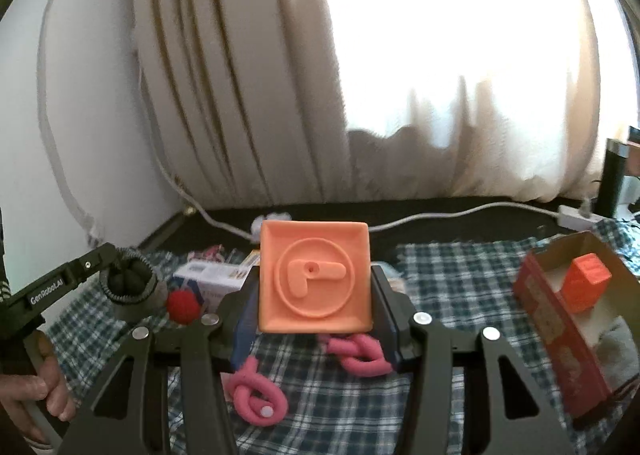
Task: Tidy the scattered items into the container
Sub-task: 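Carry the P block and grey hat into the box and release both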
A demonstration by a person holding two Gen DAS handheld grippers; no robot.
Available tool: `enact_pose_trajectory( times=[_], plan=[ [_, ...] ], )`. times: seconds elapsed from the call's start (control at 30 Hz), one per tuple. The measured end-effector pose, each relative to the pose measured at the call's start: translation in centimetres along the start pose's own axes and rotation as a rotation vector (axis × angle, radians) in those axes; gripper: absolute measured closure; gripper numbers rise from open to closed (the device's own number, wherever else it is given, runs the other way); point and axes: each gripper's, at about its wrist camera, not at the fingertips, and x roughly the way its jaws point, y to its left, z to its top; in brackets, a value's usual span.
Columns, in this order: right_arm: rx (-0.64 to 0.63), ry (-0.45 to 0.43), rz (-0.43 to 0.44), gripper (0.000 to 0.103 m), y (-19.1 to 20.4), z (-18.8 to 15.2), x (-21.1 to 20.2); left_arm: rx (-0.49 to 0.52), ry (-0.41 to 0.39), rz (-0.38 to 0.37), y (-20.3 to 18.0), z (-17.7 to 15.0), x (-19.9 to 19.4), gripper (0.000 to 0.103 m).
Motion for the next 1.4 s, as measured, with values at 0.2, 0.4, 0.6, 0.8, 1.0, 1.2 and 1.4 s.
enact_pose_trajectory(
  times=[0.2, 0.4, 0.6, 0.8, 1.0, 1.2, 1.4],
  plan=[
    [0.061, -0.078, -0.063, 0.048, -3.6, 0.8, -3.7, 0.059, -0.004, -0.088, -4.6, 1.3, -1.0, 0.097],
    [0.153, -0.138, -0.178, 0.048, -9.2, 0.6, -7.8, 0.127, 0.012, -0.195, -10.4, 1.9, -0.8, 0.097],
    [0.25, -0.141, -0.302, 0.048, -15.2, -0.5, -10.4, 0.215, 0.051, -0.314, -17.2, 1.1, 0.7, 0.097],
    [0.325, -0.152, -0.426, 0.048, -20.9, -1.6, -12.6, 0.283, 0.104, -0.413, -23.6, -0.1, 2.4, 0.097],
    [0.393, -0.12, -0.51, 0.048, -25.5, -2.9, -13.2, 0.326, 0.141, -0.484, -29.3, -0.7, 4.4, 0.097],
    [0.417, -0.082, -0.532, 0.048, -27.2, -3.9, -12.4, 0.34, 0.166, -0.542, -34.4, -0.5, 7.2, 0.097],
    [0.427, -0.073, -0.543, 0.048, -28.2, -4.0, -11.9, 0.319, 0.179, -0.602, -38.0, -0.9, 10.3, 0.097]
  ],
)
